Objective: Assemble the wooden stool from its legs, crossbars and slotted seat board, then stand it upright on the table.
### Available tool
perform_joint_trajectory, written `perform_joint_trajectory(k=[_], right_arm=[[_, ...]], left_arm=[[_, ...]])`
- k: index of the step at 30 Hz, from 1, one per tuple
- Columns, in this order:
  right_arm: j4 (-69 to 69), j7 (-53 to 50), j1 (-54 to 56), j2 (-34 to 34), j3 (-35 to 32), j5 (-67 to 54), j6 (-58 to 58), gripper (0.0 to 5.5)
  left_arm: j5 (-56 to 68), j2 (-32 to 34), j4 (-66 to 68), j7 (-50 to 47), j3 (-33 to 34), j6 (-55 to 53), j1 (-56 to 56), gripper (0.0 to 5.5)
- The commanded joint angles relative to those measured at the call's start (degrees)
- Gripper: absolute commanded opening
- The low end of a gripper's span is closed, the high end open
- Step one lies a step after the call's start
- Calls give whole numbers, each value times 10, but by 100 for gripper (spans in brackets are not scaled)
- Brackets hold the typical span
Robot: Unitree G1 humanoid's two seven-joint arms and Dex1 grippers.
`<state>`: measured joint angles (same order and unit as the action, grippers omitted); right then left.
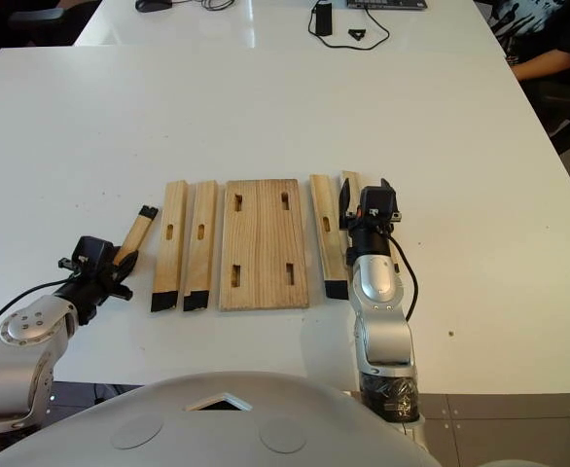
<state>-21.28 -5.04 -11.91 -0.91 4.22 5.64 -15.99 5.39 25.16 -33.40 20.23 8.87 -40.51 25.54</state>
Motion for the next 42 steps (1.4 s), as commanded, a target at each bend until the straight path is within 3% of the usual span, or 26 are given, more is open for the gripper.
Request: perform_joint_trajectory(k=[1,7,11,14,19,23,28,36,42], right_arm=[[7,-1,14,2,-6,3,2,320],[-18,20,36,14,-23,-18,4,320],[-53,120,82,96,-56,-65,14,320],[-78,245,132,153,-118,-231,-52,320],[-140,431,148,256,-183,-605,-196,320],[-128,480,188,298,-179,-721,-245,320],[-120,465,218,301,-142,-778,-276,320],[-145,472,215,317,-106,-791,-286,320],[-145,501,205,336,-97,-754,-277,227]], left_arm=[[2,-1,-2,-4,-10,-20,-13,128],[-36,5,-13,-53,11,19,-112,128],[-11,21,-42,-22,12,85,-197,128],[49,25,-67,33,-10,86,-249,128],[334,6,-100,144,0,-23,-294,128],[476,19,-98,173,10,-51,-321,128],[611,44,-77,182,6,-88,-339,128],[611,97,-89,219,-37,-84,-340,128],[615,101,-83,210,-41,-78,-350,128]])
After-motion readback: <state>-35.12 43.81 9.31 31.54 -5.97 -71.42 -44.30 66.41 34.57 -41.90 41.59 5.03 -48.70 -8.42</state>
